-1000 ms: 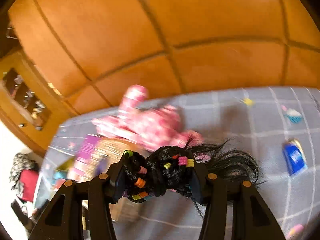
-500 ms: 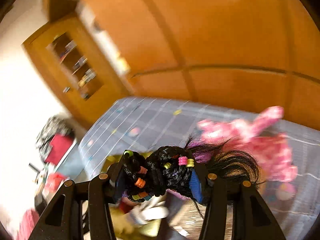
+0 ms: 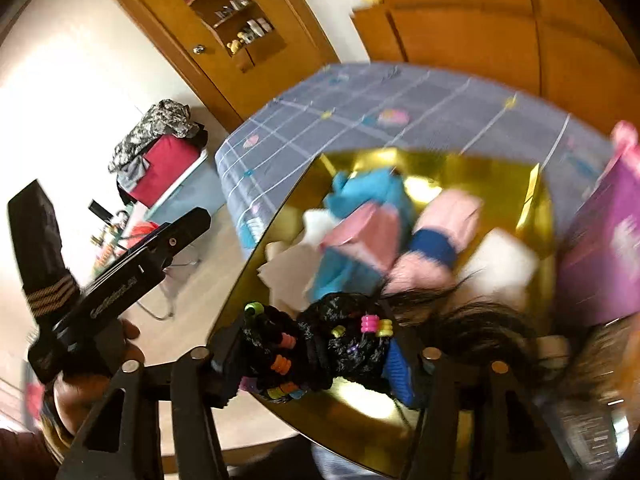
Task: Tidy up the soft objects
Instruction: 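Carry the black hair ties into the gold tray and open the right gripper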
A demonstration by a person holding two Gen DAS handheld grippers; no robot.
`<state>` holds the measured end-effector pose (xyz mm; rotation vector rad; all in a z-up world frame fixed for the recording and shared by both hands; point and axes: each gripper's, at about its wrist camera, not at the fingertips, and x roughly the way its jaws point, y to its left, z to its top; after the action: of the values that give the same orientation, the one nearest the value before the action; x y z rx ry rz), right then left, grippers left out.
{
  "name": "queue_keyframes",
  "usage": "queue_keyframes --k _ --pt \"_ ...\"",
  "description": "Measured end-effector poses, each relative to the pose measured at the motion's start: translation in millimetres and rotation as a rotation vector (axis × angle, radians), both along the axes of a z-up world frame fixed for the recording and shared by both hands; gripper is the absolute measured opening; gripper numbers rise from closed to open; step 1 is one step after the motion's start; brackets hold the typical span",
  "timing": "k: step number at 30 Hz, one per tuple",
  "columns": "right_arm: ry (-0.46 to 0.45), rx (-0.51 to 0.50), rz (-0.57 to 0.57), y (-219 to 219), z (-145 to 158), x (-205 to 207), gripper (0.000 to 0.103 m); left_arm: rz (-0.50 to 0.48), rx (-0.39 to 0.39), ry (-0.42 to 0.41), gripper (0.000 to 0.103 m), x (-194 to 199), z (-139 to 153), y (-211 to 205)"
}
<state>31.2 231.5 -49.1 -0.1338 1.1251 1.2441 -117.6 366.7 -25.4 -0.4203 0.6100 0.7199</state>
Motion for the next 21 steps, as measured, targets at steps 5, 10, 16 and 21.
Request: queue_keyframes --k 5,10,16,21 --pt "0.121 -0.013 -0.039 4.6 -22.9 7.7 0.071 -0.02 0.011 -0.002 0.08 3.2 1.1 -6.1" --pt "0.092 0.022 -0.095 -20.6 -9.5 15.6 0.074 -0.07 0.02 0.001 0.08 10.6 2.2 -21.6" --pt "-0.002 0.025 -0.169 -59.7 3.5 17.9 0.074 -0.167 0.032 -0.007 0.08 20.0 6.1 -50.3" --pt "-0.119 -0.014 -0.239 -98.9 7.7 11.5 0.074 -0.278 0.066 0.002 0.08 30.8 6.8 -86.0"
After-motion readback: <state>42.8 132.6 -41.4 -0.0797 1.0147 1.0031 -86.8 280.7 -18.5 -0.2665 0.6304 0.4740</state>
